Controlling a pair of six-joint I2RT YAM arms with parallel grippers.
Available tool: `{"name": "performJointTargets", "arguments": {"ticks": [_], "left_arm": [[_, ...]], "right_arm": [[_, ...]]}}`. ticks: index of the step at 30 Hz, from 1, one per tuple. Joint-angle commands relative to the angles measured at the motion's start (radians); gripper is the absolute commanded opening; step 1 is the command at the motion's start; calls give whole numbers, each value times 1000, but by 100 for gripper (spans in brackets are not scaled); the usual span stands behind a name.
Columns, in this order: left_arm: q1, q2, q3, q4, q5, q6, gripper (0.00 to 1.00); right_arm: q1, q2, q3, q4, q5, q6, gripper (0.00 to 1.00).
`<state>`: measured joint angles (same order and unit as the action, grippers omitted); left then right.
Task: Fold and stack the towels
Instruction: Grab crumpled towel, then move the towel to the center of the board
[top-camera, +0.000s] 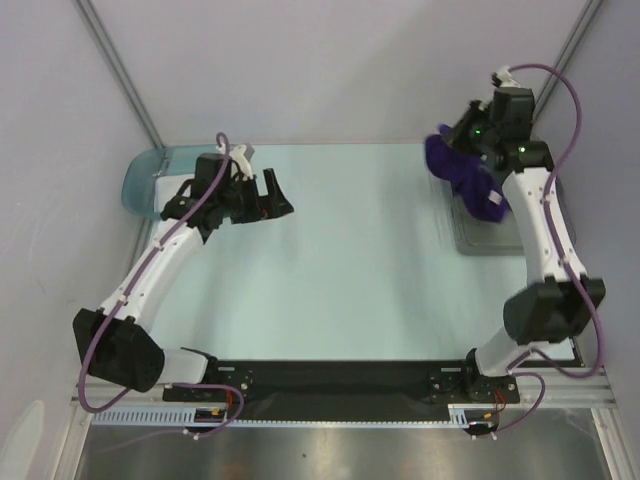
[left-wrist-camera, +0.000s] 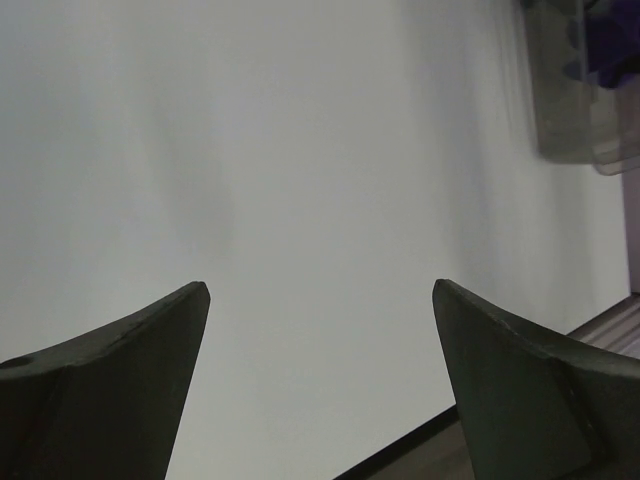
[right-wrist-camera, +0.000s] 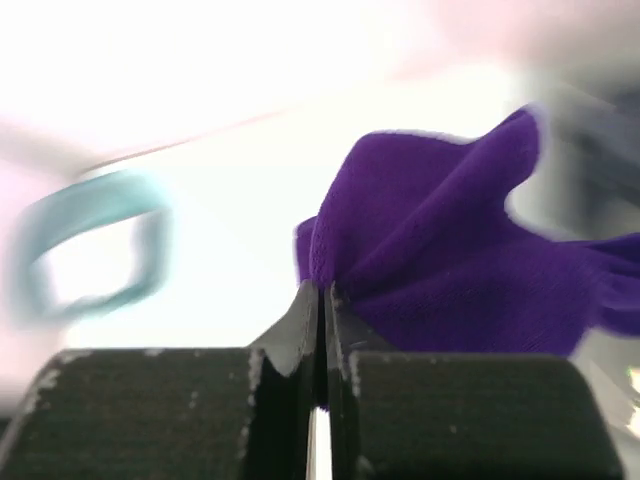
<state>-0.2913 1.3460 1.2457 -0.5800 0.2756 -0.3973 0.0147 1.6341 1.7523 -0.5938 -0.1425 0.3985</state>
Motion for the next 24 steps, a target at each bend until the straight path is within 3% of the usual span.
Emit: {"name": "performJointTargets", "arguments": {"ticks": [1,4,12,16,19,20,21,22,24], "left_arm": [[37,-65,75,16,111,-80,100],[38,-90,90,-24,93,-37,100],[37,-183,-96,-61,-93,46,97],[38,-182,-207,-31,-87,29,93],[32,-185,-278,-9,-102,6,86],[27,-182,-296,-12,-113,-8,86],[27,-183,-305,-23,-124,-15,86],[26,-185,-318,-27,-153,-27,86],[15,-223,-360,-24,-206,-70,86]], "right_arm": [[170,-196,0,-3,-110,-37,0],[273,-313,-140,78,-181,-10,2],[498,-457,-851,259,-160,37,9],[557,-419,-1046,356,-97,51,10],[582,-427,-1097,313,-10,92,13],[591,-453,-1097,283,19,108,18],[599,-470,-1093,249,35,120,34],[606,-486,-1071,185,61,129,42],[626,-539,-1027,137,92,135,51]]}}
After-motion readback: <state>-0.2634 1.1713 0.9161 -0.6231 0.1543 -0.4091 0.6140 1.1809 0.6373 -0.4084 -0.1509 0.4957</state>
